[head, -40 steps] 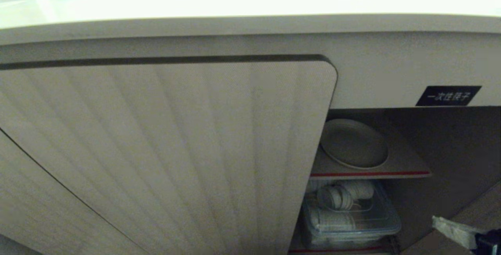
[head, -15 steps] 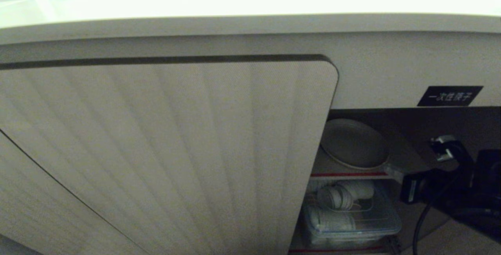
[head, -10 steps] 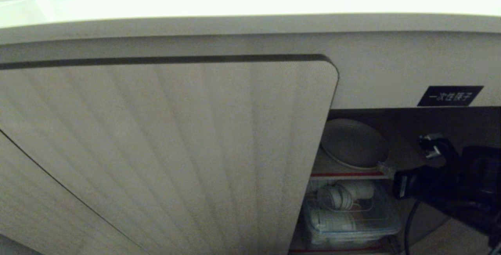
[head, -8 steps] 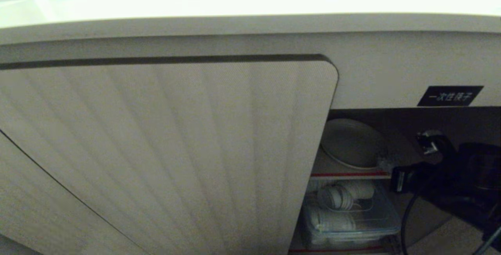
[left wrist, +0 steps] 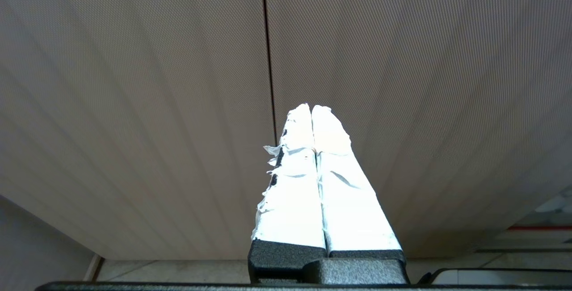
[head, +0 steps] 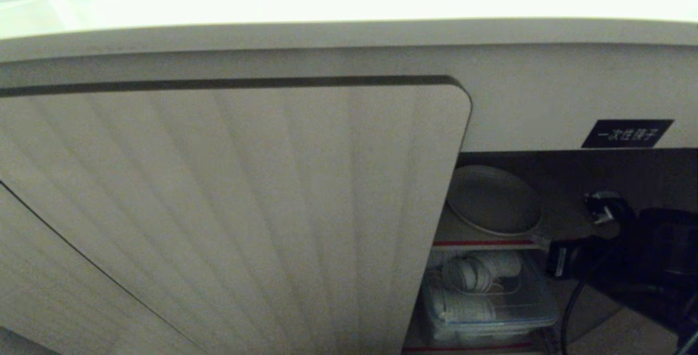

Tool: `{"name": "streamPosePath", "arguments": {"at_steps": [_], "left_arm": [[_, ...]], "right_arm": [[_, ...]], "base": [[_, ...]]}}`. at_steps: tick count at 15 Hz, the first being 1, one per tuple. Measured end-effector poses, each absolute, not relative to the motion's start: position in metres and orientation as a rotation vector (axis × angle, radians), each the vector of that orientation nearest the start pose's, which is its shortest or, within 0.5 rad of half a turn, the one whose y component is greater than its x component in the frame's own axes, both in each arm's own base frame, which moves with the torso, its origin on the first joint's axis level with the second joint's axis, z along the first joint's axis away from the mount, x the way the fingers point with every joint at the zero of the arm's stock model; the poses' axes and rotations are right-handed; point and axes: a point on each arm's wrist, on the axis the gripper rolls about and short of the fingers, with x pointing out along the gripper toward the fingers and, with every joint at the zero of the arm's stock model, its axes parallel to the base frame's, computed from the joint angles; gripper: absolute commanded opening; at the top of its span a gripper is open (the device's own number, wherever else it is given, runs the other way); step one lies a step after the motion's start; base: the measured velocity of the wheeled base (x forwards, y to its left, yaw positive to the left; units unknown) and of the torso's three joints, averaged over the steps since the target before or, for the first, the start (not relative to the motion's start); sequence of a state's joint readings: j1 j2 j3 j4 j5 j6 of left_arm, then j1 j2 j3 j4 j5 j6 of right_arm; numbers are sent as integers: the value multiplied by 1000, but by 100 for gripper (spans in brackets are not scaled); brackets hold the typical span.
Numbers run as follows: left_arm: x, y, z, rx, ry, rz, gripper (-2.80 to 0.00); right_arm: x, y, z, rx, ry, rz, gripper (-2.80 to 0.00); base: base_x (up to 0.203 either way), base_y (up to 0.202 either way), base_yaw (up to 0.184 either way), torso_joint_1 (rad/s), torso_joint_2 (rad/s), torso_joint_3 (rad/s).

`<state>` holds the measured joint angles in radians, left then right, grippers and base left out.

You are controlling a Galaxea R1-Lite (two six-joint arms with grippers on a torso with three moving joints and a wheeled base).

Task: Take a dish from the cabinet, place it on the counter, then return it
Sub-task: Take the plate from the cabinet

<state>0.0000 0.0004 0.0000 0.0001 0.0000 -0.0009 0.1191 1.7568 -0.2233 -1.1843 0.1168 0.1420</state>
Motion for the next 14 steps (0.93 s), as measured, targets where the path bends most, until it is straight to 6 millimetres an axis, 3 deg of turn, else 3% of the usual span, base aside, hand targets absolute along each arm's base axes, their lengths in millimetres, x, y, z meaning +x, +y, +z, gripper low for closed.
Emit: {"name": "streamPosePath", "arguments": {"at_steps": [14], "left_arm": [[-23,0,75,-1,1,0,-280]], "right_arm": [[248,31,83,154,348,170,-280]], "base": [[0,0,0,0,0,0]]}}
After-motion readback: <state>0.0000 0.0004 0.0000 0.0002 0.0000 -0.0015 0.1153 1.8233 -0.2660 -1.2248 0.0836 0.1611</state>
